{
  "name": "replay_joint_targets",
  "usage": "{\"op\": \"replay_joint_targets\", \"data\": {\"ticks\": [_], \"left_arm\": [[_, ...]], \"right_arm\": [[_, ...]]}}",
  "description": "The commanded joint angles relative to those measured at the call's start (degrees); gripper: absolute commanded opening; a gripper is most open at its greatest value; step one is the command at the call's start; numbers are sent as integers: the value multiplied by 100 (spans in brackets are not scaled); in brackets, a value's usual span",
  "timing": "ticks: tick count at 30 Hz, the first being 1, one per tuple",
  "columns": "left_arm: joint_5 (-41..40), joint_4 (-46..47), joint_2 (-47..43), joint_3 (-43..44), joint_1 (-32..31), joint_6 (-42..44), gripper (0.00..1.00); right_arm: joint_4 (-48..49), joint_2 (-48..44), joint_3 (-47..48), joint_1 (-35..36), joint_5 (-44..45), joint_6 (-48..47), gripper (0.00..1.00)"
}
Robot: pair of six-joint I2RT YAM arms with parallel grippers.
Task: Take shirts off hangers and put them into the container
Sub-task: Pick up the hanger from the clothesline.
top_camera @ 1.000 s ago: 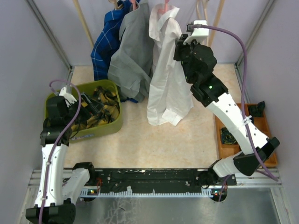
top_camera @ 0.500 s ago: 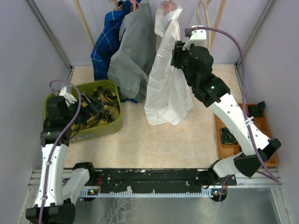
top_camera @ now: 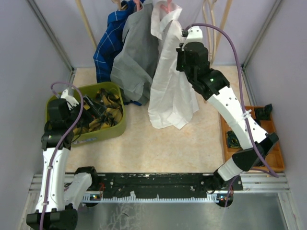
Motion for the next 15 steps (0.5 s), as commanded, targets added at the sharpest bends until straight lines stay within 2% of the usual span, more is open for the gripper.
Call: {"op": "replay_joint_targets", "data": {"ticks": [1,4,6,15], "left_arm": [[108,132,-19,38,-15,27,100],[86,117,-31,63,-18,34,100],[81,108,-44,74,-12,32,100],[51,44,-87,132,-15,6,100]], "right_arm": [[1692,-223,-55,-29,256,-638,0],[2999,-513,-530,-29,349,-904,0],[3518,-609,-666,-29,310,-931,0],[4144,-1028,-1123,-29,364,-671,0]]}}
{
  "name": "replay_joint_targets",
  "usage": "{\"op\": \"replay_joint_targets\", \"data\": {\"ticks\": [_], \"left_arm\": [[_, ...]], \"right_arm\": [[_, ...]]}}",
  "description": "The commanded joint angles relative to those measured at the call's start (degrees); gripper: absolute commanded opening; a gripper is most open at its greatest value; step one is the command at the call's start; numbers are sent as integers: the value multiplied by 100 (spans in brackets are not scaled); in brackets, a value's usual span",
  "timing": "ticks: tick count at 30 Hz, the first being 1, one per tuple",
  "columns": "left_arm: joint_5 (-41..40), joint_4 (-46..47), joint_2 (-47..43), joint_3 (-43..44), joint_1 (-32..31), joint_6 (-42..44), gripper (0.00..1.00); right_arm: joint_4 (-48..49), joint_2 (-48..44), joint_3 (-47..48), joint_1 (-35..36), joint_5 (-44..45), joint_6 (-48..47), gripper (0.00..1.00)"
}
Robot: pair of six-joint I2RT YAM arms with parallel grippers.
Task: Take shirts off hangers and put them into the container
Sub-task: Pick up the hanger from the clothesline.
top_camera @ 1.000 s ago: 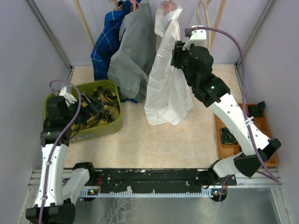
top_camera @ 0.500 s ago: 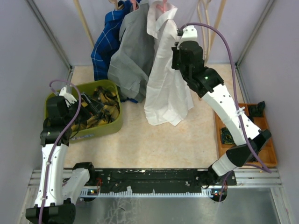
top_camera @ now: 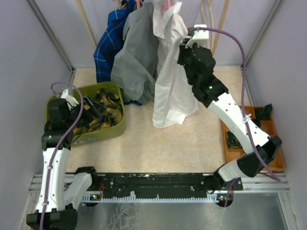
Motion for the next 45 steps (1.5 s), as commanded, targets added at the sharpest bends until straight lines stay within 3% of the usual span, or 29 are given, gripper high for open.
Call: {"op": "replay_joint_targets", "data": {"ticks": [1,19,29,39,45], "left_arm": [[42,48,-74,130,-16,8,100],[161,39,-78,241,-19,-76,100],[399,371,-345,504,-17,18,100],[2261,2150,-396,116,-14,-774,100],[3095,3167,-314,-27,-18,-1180,99]], "right_arm": [[1467,-773,-131,-29,184,125,0],[1223,-1460,-698,-29,10,402,0],[-499,-2806,-1383,-29,-1253,238,0],[-2424,-4564,-1593,-29,-2901,-265,0],[-4142,-4682,-898,-29,-3680,-358,0]]}}
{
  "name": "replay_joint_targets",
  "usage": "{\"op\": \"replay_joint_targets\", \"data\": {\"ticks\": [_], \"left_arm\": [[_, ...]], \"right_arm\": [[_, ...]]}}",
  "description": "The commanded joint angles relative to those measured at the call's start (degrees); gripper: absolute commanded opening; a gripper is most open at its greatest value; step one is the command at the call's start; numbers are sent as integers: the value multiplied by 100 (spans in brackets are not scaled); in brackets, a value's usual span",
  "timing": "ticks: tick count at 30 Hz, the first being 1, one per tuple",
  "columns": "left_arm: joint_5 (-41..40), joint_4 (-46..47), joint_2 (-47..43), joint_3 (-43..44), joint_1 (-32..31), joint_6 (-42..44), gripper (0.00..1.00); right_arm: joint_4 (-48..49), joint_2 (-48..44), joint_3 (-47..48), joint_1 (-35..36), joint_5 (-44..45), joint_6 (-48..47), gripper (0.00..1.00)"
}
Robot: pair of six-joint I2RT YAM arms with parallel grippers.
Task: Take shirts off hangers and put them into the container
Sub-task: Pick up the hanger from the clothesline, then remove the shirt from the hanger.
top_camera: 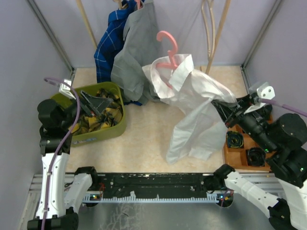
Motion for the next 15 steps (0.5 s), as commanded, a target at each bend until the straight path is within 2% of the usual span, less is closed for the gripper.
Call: {"op": "replay_joint_targets", "data": {"ticks": [1,5,10,13,15], "left_arm": [[992,1216,30,-81,-19,-427,99],[1471,1688,158,-109,-17,-626,94],[2125,2047,320,-229,-22,-796,91],[2302,2094,356,-315,-27,-855,90],[2258,2066,332,-367,-35,-918,88]], "right_arm": [[-1042,50,515,-22,-1085,-177,0],[-1177,187,145,-24,-1762,-61,0],[370,369,-956,-24,-2545,715,0],[1237,513,-1569,-24,-2650,1250,0],[1470,638,-1725,-24,-2676,1413,0]]}}
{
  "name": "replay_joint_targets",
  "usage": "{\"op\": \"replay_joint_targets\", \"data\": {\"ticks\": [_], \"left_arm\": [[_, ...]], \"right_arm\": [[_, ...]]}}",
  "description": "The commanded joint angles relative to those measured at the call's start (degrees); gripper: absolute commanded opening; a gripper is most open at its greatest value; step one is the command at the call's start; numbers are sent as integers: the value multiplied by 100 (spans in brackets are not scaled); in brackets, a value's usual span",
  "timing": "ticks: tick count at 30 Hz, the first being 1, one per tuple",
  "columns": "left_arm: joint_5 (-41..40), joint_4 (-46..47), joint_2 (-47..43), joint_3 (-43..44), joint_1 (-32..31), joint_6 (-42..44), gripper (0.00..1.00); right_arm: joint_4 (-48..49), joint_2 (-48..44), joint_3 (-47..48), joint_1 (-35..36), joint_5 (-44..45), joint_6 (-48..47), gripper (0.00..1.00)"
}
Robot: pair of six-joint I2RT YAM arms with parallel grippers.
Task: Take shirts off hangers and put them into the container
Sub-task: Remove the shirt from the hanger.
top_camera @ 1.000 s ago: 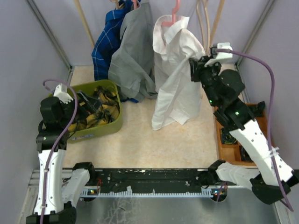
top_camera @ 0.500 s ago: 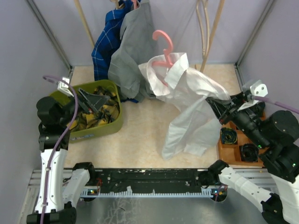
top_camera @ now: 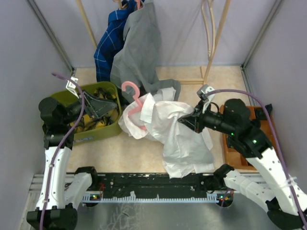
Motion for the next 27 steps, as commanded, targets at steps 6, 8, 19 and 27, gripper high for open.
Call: {"op": "replay_joint_targets", "data": {"ticks": [6,8,19,27], "left_arm": [[-636,-11,64,-10,-728,-281,83],[-1351,-630,166,192,-1265,88,84],[-3616,-1365,379,247,-2457,284,72],[-4778,-1747,664,500,-3298,263,60]], "right_arm": [[1449,445,-404,-20,-615,763,0],[1420,498,-408,-20,-630,751,0],[1140,366,-382,-20,-692,741,0],[1069,274,-364,-20,-584,741,0]]}}
